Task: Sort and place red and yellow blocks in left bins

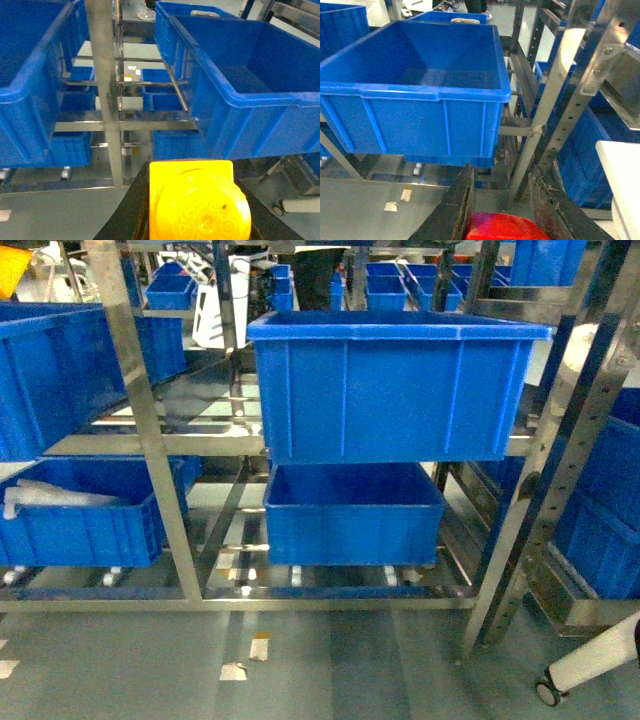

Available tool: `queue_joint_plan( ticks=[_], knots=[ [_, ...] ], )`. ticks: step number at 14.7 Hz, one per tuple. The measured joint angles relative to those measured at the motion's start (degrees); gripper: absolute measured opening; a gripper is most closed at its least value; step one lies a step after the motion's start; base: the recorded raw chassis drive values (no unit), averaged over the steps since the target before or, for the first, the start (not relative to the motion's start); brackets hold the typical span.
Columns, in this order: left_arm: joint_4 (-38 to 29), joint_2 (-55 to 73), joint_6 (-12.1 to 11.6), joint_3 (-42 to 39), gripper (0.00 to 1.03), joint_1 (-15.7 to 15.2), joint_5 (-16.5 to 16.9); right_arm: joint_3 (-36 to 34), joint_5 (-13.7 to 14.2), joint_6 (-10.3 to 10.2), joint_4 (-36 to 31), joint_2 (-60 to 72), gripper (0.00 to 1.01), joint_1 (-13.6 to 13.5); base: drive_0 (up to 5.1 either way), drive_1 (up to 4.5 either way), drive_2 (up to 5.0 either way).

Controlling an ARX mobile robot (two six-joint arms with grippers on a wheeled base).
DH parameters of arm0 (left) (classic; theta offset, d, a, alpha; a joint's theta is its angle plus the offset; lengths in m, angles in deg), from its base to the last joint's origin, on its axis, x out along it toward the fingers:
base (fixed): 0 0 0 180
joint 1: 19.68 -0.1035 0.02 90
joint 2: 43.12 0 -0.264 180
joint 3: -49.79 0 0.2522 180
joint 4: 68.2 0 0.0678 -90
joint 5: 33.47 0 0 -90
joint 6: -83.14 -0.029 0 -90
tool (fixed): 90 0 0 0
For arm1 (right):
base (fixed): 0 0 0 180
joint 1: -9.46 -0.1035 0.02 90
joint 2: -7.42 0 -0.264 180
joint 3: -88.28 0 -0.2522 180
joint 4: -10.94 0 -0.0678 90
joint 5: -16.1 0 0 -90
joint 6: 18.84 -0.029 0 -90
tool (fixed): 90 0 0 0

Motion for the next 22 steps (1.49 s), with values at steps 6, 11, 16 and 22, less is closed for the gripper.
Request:
queue_joint_plan(
  ticks=[6,11,16,22],
  knots=[
    [-0.13,-0.07,0.0,0.0,0.27,-0.04,-0.09,0.0,-0.02,0.0,-0.09,0.0,0.28,-0.04,-4.9,2.54,2.5],
    [-0.09,-0.09,0.02,0.0,0.27,-0.02,-0.07,0.0,-0.02,0.0,-0.2,0.0,0.28,0.0,-5.0,2.46,2.5],
    [0.13,-0.02,0.02,-0.07,0.27,-0.72,-0.55,0.0,-0.48,0.02,-0.26,-0.02,0.28,-0.77,-2.0,0.94,0.9],
    [-0.13,-0.15,0.02,-0.09,0.27,-0.04,-0.02,0.0,0.02,0.02,-0.2,-0.07,0.28,-0.31,0.0,1.36,-1.3]
  ],
)
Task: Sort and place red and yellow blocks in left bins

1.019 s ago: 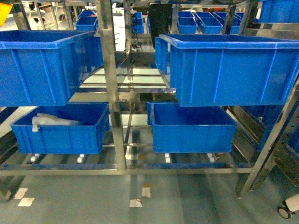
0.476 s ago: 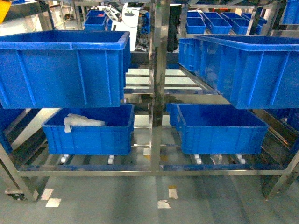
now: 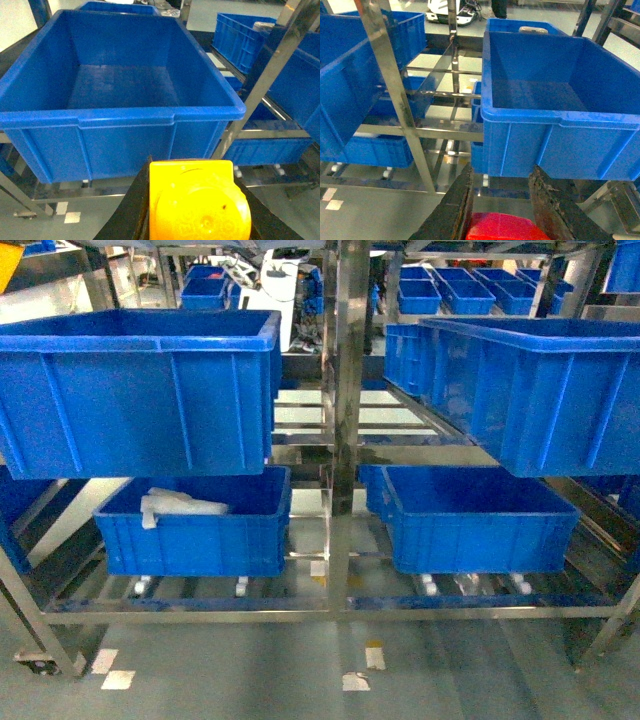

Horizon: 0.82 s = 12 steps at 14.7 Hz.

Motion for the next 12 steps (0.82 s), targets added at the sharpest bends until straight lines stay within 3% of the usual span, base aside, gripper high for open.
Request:
queue_joint_plan(
  ticks=[9,12],
  knots=[
    [0.17,-0.02,0.0,-0.02,0.27,0.09,0.09,-0.02,0.0,-0.02,0.02,0.07,0.28,0.02,0.0,4.3,-4.3],
    [0.0,0.07,0.0,-0.02,0.27,-0.07,-0.04,0.0,-0.07,0.0,0.0,0.42,0.28,0.0,0.0,0.38,-0.4]
  ],
)
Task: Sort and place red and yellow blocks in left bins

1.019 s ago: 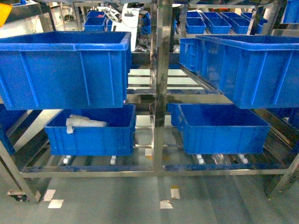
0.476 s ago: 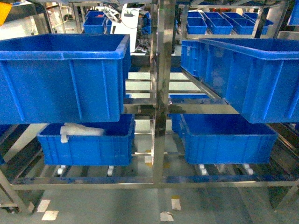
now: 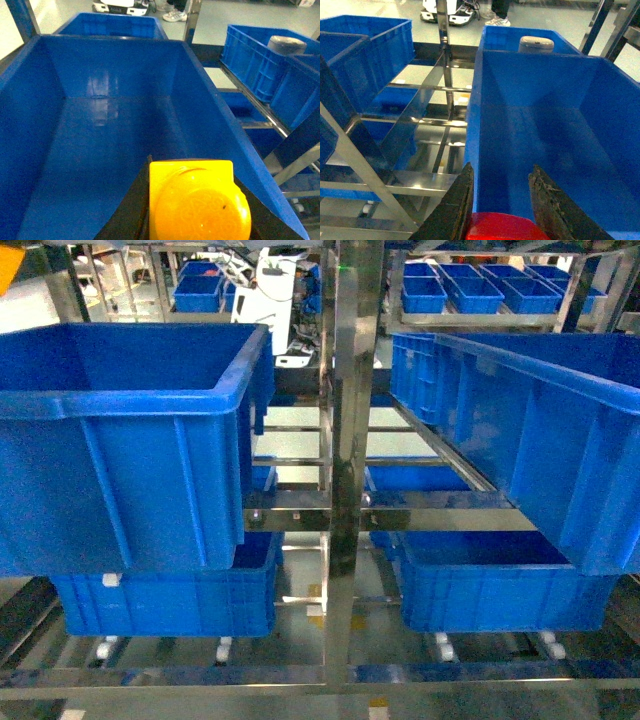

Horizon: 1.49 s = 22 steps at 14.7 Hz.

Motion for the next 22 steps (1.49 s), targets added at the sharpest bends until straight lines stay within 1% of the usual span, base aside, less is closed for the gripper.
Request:
queue_joint_plan(
  ticks=[14,18,20,21,22],
  knots=[
    [0.04,0.33,0.0,-0.04,0.27,0.02,0.07,0.0,0.02,-0.02,0.09,-0.02,0.28,0.0,0.0,0.0,0.0],
    [0.04,0.33,-0.02,-0.04,0.27,0.02,0.04,1.16,-1.75,-0.22,6.97,-1.22,0.28,0.39,0.0,0.0,0.0],
    [0.07,0.33,-0.02,-0.04,0.27,0.04,0.07,4.79,-2.95,-0.15,10.23,-1.11,0.28,0.42,0.0,0.0,0.0],
    [0.04,0.33,-0.02,-0.04,0.27,0.04,0.07,8.0,-4.09,-0.26,13.33,-0.44,0.28,0.61,0.0,0.0,0.0],
    [0.13,0.33,0.0,-0.04,0.27,0.04,0.07,12.5,-5.99,-0.59,17.03,1.57,0.28,1.36,0.0,0.0,0.0]
  ],
)
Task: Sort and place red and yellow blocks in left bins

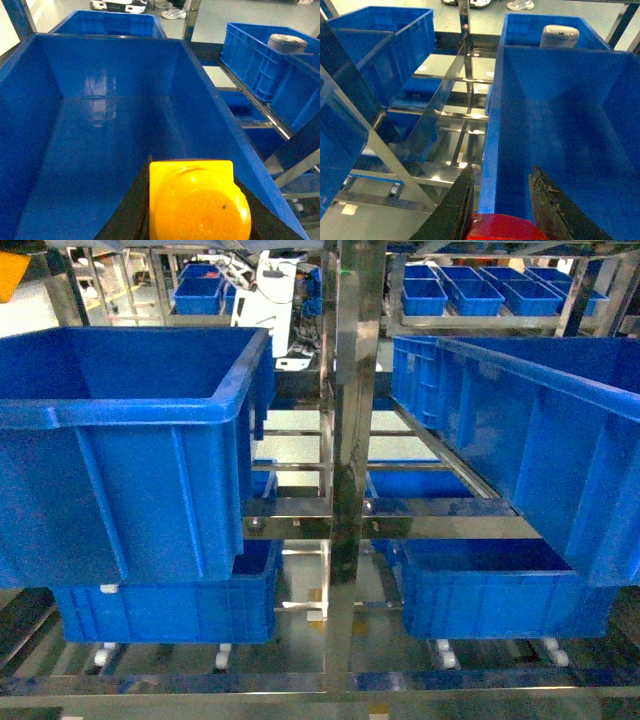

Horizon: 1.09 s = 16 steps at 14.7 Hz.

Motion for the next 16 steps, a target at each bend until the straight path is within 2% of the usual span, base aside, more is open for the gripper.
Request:
queue_joint_plan(
  ticks=[3,7,8,9,10,12,14,15,16],
  knots=[
    [0.0,0.0,0.0,0.0,0.27,0.0,0.0,1.38,-1.31,0.37,-2.43,2.25,0.28,1.68,0.0,0.0,0.0],
    [-0.02,0.0,0.0,0.0,0.27,0.09,0.0,1.44,-2.62,0.26,-3.34,0.92,0.28,1.33,0.0,0.0,0.0],
    [-0.04,0.0,0.0,0.0,0.27,0.04,-0.02,1.9,-2.56,0.15,0.07,1.4,0.28,1.57,0.0,0.0,0.0],
    [-0.04,0.0,0.0,0.0,0.27,0.02,-0.02,1.27,-0.94,1.55,-1.33,1.97,0.28,2.19,0.0,0.0,0.0],
    [-0.02,0.0,0.0,0.0,0.27,0.04,0.0,0.7,0.87,4.13,-2.6,2.21,0.28,2.93,0.0,0.0,0.0],
    [-0.09,0.0,0.0,0.0,0.27,0.04,0.0,-1.4,6.49,13.2,-7.54,2.34,0.28,4.07,0.0,0.0,0.0],
    [-0.02,0.0,0.0,0.0,0.27,0.02,0.0,-3.21,11.56,23.12,-12.87,2.34,0.28,5.16,0.0,0.0,0.0],
    [-0.04,0.0,0.0,0.0,0.27,0.02,-0.02,-3.23,13.03,25.44,-12.11,2.34,0.28,5.55,0.0,0.0,0.0],
    [-0.04,0.0,-0.02,0.0,0.27,0.04,0.0,-3.23,13.66,26.08,-11.41,2.38,0.28,5.99,0.0,0.0,0.0]
  ],
)
